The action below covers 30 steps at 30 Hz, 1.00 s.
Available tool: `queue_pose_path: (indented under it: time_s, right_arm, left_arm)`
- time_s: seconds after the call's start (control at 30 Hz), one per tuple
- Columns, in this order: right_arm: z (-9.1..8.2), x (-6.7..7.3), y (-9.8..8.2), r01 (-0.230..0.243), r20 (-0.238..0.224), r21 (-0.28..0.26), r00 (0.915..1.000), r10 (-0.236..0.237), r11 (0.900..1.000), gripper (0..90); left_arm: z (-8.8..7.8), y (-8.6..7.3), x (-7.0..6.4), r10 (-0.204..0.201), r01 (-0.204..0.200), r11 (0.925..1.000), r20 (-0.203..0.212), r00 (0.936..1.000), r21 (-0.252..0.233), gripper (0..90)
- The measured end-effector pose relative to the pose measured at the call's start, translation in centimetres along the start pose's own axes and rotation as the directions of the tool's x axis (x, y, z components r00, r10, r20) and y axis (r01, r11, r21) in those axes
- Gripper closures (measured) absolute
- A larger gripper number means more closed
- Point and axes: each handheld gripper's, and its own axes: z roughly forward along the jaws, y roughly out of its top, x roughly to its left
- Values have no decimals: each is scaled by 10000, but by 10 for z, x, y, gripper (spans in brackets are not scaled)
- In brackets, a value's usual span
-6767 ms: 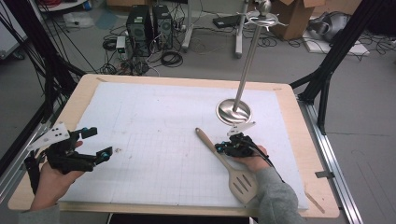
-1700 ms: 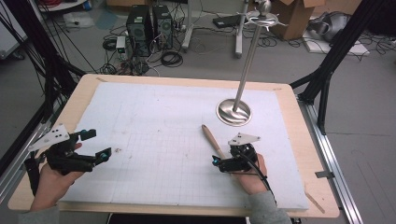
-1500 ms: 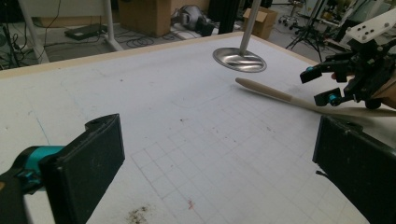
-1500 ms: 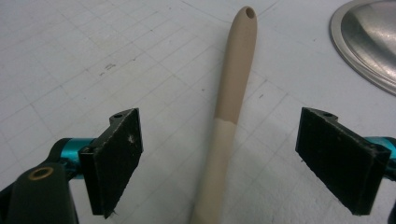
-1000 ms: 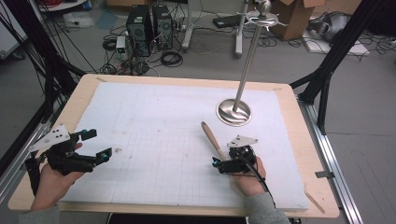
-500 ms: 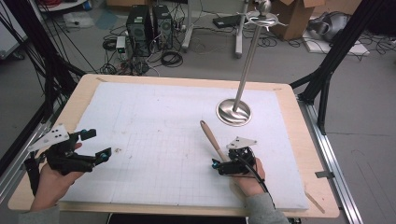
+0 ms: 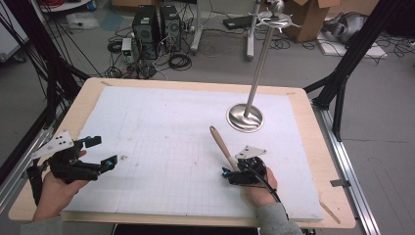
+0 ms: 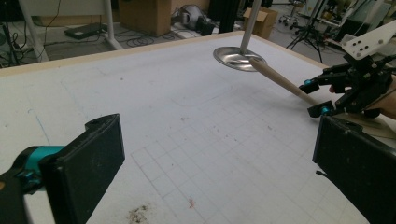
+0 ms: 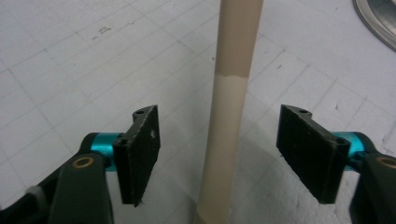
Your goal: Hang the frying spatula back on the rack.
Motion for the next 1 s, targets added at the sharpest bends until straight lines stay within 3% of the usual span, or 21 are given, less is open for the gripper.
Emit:
queue_pose_path:
  time_s: [0.27, 0.5, 1.0]
  right_arm:
    - [-1, 2, -2, 4, 48, 12, 10000, -4, 10000, 458]
    - [-3, 1, -2, -5, -316, 47, 9995, 6, 10000, 574]
    - [-5, 0, -5, -169, -17, -17, 9999, 169, 9999, 737]
  left_arm:
    - [-1, -1, 1, -12, 12, 10000, -18, 10000, 16, 26]
    - [-1, 0, 1, 0, 0, 10000, -11, 10000, -7, 26]
    - [-1, -1, 2, 3, -3, 10000, -26, 10000, 42, 26]
